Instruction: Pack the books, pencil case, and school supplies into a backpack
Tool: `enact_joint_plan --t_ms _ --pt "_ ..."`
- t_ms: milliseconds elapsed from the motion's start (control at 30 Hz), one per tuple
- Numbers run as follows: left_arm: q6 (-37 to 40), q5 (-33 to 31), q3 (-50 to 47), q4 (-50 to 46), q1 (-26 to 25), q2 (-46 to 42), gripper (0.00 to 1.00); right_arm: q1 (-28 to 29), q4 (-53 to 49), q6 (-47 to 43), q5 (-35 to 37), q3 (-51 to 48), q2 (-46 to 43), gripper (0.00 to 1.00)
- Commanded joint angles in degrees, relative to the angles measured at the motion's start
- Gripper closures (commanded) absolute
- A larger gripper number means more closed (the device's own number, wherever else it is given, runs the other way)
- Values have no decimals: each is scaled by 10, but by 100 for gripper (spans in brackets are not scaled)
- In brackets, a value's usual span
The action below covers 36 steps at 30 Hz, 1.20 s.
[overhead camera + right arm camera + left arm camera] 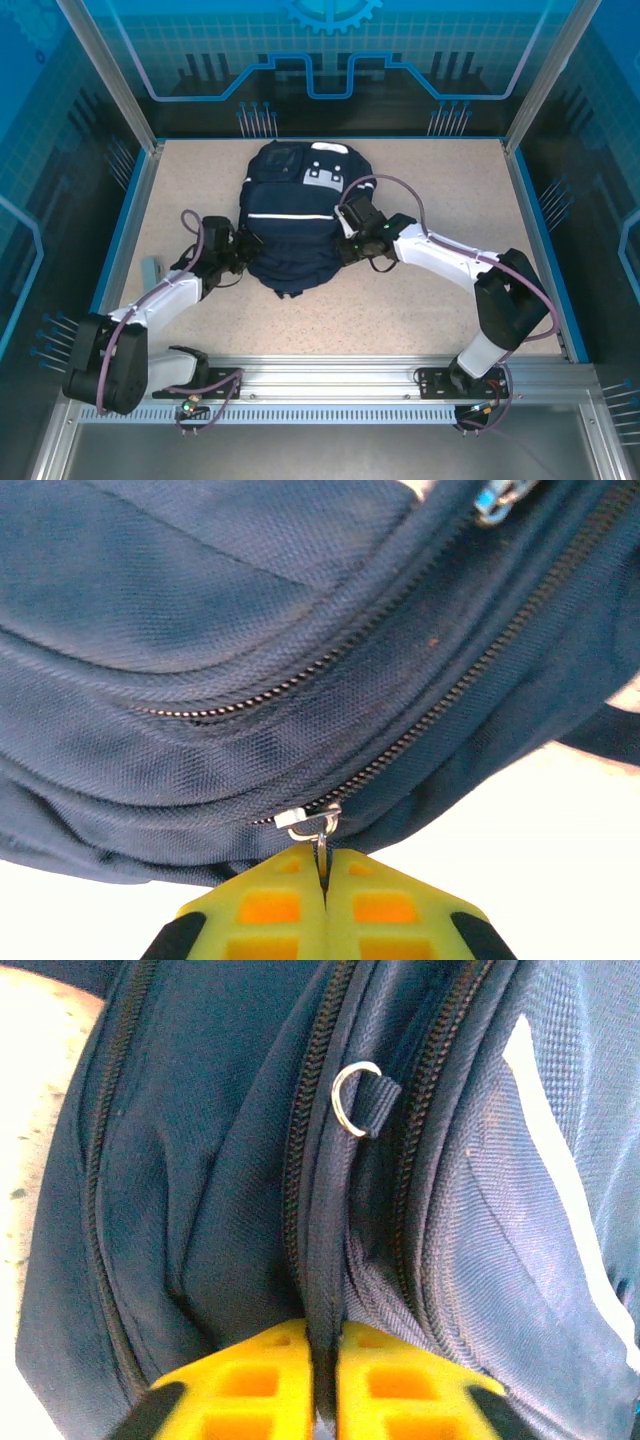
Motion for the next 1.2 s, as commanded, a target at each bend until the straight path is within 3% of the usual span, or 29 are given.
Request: enact_joint_plan --t_ms 0,233,400,567,833,1167 --pt "36 -28 21 -78 27 -39 72 27 29 -15 -83 26 14 100" --pt "23 33 30 -140 31 -98 51 58 89 19 -150 68 72 100" --pt "-40 98 -4 -81 29 -113 49 69 105 27 -184 100 99 100" --pt "-70 116 -15 -29 23 -90 50 73 103 27 -186 104 102 100" --pt "-76 68 -11 -32 17 -67 58 73 91 24 -169 94 92 100" --pt "-64 63 -9 0 17 -14 86 66 49 -6 -60 73 57 100"
